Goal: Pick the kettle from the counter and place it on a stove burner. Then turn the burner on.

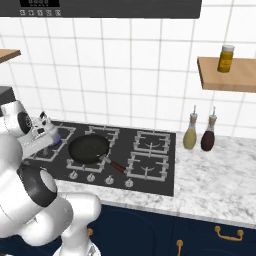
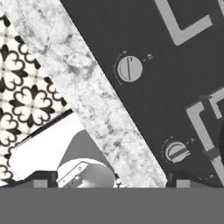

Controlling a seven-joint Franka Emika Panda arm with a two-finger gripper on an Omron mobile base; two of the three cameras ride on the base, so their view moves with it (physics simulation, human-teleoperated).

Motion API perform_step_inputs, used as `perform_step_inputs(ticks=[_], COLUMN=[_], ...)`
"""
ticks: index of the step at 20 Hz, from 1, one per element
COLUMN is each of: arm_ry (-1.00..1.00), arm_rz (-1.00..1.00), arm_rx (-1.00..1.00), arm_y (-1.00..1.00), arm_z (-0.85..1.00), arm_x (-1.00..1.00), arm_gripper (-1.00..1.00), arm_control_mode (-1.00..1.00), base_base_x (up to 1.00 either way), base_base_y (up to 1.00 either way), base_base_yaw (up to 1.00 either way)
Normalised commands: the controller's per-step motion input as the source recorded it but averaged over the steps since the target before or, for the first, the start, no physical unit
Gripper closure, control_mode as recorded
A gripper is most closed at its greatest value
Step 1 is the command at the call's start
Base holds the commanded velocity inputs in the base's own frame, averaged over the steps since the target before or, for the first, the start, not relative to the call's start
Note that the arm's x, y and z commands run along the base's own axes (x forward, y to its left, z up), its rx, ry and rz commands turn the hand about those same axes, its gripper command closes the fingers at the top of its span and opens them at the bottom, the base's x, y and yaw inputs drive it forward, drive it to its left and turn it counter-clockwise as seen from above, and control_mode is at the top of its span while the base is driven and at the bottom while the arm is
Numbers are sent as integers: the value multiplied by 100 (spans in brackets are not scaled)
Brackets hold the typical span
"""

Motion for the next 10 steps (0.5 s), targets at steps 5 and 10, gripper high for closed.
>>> perform_step_inputs(ticks=[5, 10], arm_ry=[-6, -13], arm_rz=[-11, -19], arm_rx=[1, 7], arm_y=[-74, -83], arm_z=[92, 89], arm_x=[-37, -51], arm_gripper=[-100, -100], arm_control_mode=[-100, -100], base_base_x=[0, 0], base_base_y=[0, 0], base_base_yaw=[0, 0])
